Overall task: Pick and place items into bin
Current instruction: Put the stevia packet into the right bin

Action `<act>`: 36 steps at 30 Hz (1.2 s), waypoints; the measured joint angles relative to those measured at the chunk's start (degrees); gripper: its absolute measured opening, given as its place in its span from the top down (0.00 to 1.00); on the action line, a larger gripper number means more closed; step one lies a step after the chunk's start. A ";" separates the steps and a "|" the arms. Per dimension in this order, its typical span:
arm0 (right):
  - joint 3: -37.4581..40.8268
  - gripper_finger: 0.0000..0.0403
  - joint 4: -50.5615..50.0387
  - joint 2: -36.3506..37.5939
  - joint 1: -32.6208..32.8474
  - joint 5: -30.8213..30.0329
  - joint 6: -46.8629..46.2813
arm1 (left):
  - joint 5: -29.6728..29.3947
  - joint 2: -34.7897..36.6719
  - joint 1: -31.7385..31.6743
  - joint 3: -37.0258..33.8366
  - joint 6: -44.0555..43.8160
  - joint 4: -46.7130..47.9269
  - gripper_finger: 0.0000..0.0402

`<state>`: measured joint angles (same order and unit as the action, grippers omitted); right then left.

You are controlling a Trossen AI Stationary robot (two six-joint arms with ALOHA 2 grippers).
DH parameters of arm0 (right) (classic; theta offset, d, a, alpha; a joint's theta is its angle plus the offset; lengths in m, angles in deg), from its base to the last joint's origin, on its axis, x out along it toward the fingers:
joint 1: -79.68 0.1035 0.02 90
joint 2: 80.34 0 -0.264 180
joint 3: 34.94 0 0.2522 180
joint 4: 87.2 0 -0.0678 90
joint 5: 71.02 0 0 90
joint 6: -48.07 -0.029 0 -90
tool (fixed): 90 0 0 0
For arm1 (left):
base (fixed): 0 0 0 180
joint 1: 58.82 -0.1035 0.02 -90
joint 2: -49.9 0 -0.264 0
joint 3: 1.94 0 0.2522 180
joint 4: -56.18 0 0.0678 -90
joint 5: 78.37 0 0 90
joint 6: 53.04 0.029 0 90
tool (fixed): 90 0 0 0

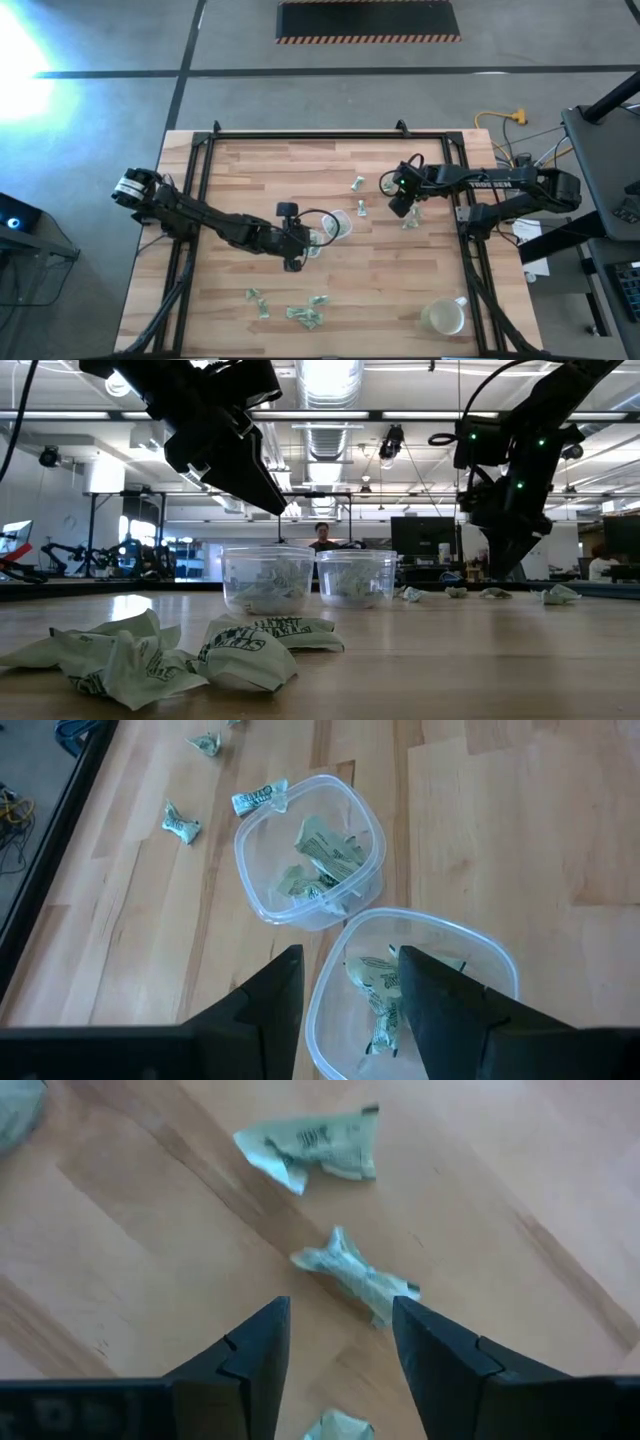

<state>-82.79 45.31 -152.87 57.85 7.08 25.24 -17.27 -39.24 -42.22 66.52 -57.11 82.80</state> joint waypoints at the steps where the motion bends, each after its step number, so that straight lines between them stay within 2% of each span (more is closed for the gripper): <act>1: 0.00 0.59 -0.65 0.00 0.00 0.13 -0.39 | 0.00 0.00 0.00 0.00 0.00 0.00 0.63; 7: -0.39 0.60 -2.78 -0.03 0.02 0.40 -2.47 | 0.00 0.00 0.00 0.00 -0.01 0.00 0.63; 15: -0.37 0.60 -0.54 -0.75 -0.48 -0.03 -2.23 | 0.01 0.00 0.00 0.00 -0.02 0.00 0.63; 20: -0.40 0.60 0.95 -6.63 -1.25 0.37 0.21 | 0.02 0.00 0.00 0.00 -0.02 -0.04 0.63; 26: -4.30 0.60 -1.13 -12.56 -3.07 0.75 2.15 | 0.05 0.01 0.00 0.00 -0.02 -0.20 0.63; 36: -6.29 0.65 0.02 -11.25 -3.08 -0.27 2.45 | 0.15 0.02 0.04 0.00 -0.02 0.09 0.63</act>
<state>-89.07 45.33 -164.12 54.77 6.81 27.70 -17.12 -39.22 -42.18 66.52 -57.14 82.89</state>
